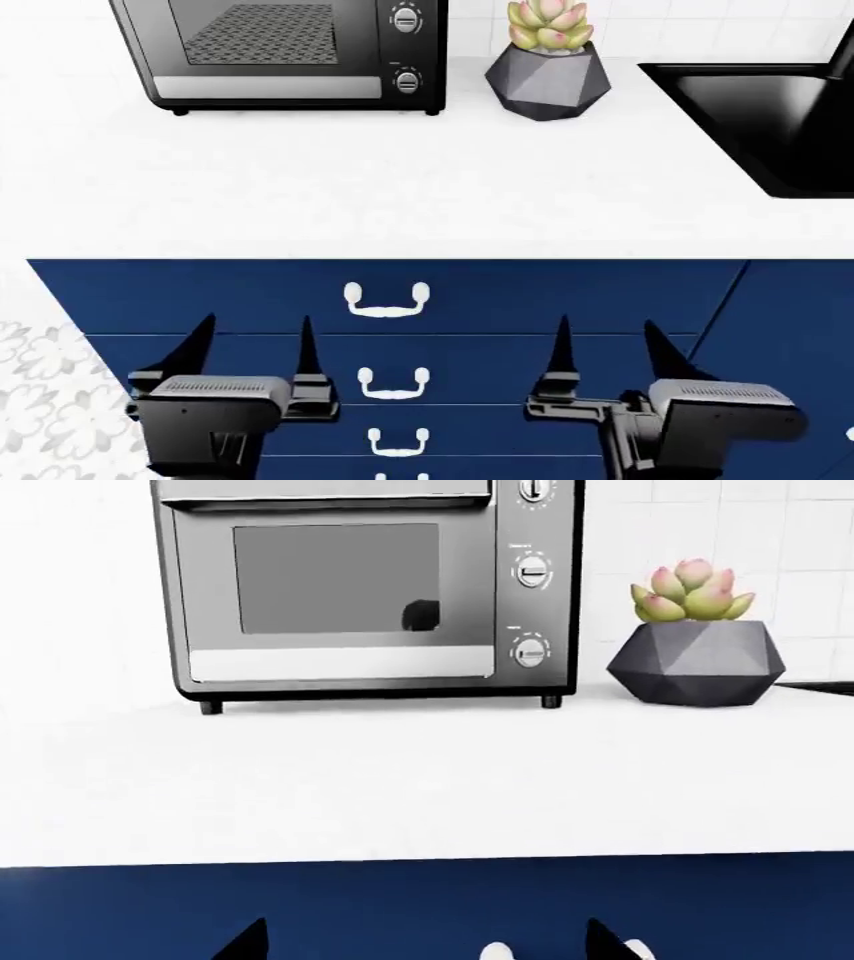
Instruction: Turn on the toaster oven by setting the timer.
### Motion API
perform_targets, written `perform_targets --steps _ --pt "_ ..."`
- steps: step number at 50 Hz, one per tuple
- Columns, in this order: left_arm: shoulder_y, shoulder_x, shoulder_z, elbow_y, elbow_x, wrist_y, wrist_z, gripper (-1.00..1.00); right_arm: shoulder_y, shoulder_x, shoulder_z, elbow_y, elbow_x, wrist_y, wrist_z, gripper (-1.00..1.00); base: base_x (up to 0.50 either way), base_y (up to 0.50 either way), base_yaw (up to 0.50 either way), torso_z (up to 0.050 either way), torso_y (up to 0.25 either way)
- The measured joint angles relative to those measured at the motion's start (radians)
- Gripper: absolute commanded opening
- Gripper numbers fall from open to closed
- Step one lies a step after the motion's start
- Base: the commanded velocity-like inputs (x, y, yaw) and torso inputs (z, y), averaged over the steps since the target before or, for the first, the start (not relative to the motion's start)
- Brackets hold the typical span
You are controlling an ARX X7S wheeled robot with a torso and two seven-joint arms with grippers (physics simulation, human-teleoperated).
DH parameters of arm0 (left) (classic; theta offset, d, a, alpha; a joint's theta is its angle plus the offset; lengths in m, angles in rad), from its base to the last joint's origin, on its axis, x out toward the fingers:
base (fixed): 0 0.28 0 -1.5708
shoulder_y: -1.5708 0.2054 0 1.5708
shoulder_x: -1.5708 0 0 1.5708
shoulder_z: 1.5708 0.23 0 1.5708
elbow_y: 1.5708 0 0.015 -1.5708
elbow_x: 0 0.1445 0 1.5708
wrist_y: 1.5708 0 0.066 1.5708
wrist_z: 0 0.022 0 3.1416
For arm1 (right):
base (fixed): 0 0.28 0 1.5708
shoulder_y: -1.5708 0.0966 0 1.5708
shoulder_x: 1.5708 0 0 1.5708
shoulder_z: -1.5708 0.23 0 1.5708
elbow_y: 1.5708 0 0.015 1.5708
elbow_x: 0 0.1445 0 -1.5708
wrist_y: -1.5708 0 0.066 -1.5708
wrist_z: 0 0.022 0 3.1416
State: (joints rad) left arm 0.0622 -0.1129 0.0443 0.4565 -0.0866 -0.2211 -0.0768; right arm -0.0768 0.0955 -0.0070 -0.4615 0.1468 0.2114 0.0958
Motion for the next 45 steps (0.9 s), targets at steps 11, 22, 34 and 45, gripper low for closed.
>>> perform_targets --steps 11,22,34,45 --pt "-0.109 -0.054 -0.063 0.332 -0.104 -0.359 -0.029 1.0 0.086 0.067 0.061 -0.29 0.114 0.266 0.052 1.0 0.0 0.0 0.0 0.0 0.0" --pt "-0.442 -0.155 -0.261 0.471 -0.695 -0.844 -0.335 1.0 0.355 0.126 0.175 -0.468 0.337 0.743 0.114 1.0 0.0 0.0 0.0 0.0 0.0" --pt "-0.793 -0.233 -0.342 0.312 -1.256 -1.091 -0.725 1.0 0.741 0.203 0.294 -0.341 0.964 1.162 0.529 1.0 0.0 0.0 0.0 0.0 0.0" --pt "-0.965 -0.279 -0.313 0.153 -1.315 -1.146 -0.766 1.0 0.945 0.246 0.235 -0.181 1.175 1.256 0.718 1.0 0.0 0.0 0.0 0.0 0.0"
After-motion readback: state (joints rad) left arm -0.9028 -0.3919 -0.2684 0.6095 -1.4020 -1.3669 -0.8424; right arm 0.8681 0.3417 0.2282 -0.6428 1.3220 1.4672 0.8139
